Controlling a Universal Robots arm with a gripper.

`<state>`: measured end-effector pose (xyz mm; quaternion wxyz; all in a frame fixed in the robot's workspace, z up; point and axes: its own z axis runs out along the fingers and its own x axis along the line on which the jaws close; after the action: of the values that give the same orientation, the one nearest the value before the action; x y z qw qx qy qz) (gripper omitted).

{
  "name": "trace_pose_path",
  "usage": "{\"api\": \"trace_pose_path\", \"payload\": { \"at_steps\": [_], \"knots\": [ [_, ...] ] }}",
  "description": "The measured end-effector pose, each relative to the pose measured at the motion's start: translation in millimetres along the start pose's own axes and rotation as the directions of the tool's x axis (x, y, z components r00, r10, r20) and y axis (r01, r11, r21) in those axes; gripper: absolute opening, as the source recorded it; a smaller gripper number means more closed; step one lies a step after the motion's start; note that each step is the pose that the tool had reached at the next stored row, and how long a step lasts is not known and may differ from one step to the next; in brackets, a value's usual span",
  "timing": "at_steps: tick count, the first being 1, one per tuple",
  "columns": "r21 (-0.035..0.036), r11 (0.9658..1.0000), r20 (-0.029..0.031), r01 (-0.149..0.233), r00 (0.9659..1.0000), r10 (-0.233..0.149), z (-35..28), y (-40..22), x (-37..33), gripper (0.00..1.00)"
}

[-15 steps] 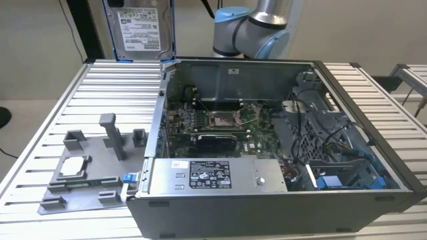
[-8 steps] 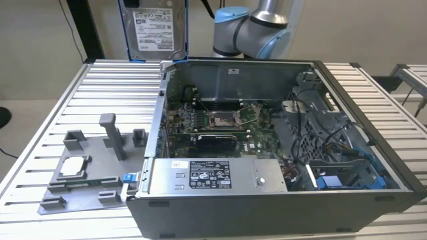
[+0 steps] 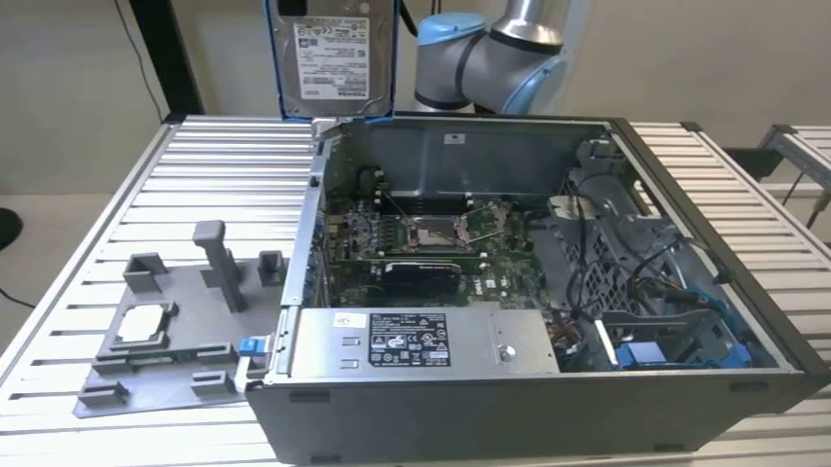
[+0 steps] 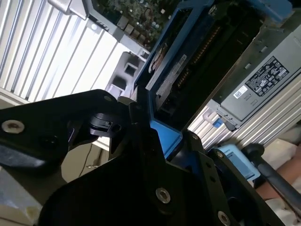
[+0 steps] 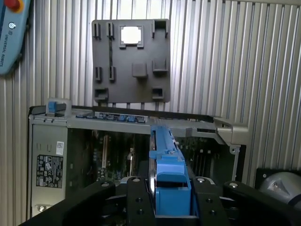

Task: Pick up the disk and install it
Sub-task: 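Pick up the disk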

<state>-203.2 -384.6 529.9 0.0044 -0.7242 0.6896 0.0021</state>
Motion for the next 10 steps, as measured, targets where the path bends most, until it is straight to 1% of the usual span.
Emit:
{"api": "trace_pose_path", "payload": {
  "at_steps": [7, 10],
  "knots": [
    [0.0001, 1.0000, 0.0000, 0.000, 1.0000, 0.000, 0.1, -27.3, 1.7, 0.00],
    [0.0000, 1.0000, -0.0001, 0.000, 1.0000, 0.000, 0.1, -37.6, 3.8, 0.00]
  ]
}}
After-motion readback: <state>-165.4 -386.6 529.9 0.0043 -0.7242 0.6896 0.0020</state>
